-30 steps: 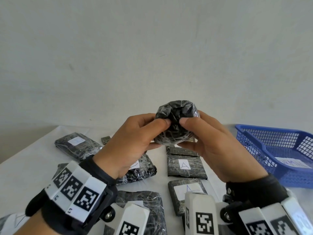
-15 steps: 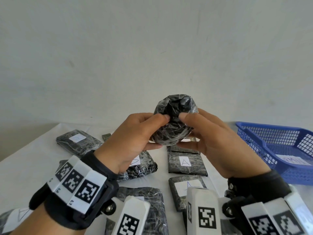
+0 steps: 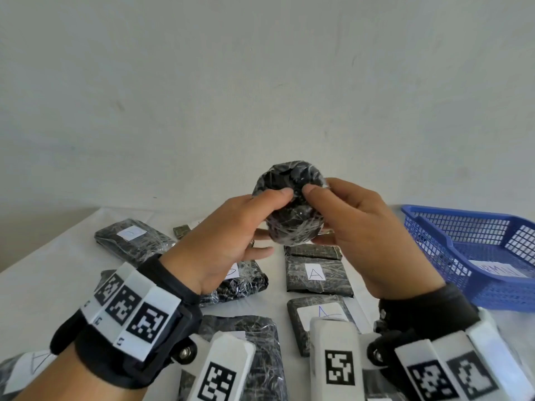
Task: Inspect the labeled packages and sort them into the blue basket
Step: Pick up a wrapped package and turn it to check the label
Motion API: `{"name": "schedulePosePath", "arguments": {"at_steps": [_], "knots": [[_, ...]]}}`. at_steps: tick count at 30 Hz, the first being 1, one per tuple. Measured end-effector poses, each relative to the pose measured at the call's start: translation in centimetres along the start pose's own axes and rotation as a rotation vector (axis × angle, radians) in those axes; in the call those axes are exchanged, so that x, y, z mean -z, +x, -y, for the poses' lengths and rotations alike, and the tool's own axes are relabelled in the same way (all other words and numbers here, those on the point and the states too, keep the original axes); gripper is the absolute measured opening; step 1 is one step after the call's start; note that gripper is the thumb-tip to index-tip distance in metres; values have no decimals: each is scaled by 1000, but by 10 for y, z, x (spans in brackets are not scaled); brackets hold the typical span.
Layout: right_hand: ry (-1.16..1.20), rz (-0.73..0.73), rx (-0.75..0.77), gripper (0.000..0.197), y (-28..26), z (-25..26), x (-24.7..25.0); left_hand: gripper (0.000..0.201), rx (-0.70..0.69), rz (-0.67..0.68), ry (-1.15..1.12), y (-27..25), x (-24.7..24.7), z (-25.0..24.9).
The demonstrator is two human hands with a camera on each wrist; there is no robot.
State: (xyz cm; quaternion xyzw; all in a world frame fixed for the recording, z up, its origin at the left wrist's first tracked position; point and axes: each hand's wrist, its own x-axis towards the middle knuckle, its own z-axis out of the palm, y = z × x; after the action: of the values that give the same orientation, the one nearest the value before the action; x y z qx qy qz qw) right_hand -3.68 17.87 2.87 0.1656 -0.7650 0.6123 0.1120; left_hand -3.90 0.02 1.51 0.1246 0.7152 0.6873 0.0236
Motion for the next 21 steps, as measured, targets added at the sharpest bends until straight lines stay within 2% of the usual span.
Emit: {"name": "schedulePosePath", "arguments": {"at_steps": [2, 5, 7, 9, 11, 13, 15, 18, 20, 21], "knots": [[-168, -97, 55, 18, 1, -3, -3, 52, -44, -59, 11, 1, 1, -1], [-374, -83, 118, 50, 0, -3, -6, 59, -69, -66, -52, 0, 1, -4], [-389, 2, 146, 70, -4, -3, -7, 50, -117, -108, -60, 1, 2, -4], [-323, 17, 95, 80, -2, -4, -3, 39, -175, -167, -50, 3, 6, -1], [-173, -32, 5, 71, 3, -7, 1, 37, -213, -147, -45, 4, 10, 0], [-33, -110, -71, 51, 9, -13, 7, 38, -241, -50, -35, 3, 11, -1], [102, -105, -99, 34, 12, -16, 10, 36, -268, 23, 17, 1, 10, -1], [275, -103, -61, 41, 12, -16, 15, 37, -245, 46, 26, 2, 7, 0], [289, -169, -34, 49, 12, -16, 16, 47, -240, 16, 35, 3, 7, 1], [267, -193, -28, 46, 12, -17, 16, 46, -252, -2, 56, 4, 8, 3]]}}
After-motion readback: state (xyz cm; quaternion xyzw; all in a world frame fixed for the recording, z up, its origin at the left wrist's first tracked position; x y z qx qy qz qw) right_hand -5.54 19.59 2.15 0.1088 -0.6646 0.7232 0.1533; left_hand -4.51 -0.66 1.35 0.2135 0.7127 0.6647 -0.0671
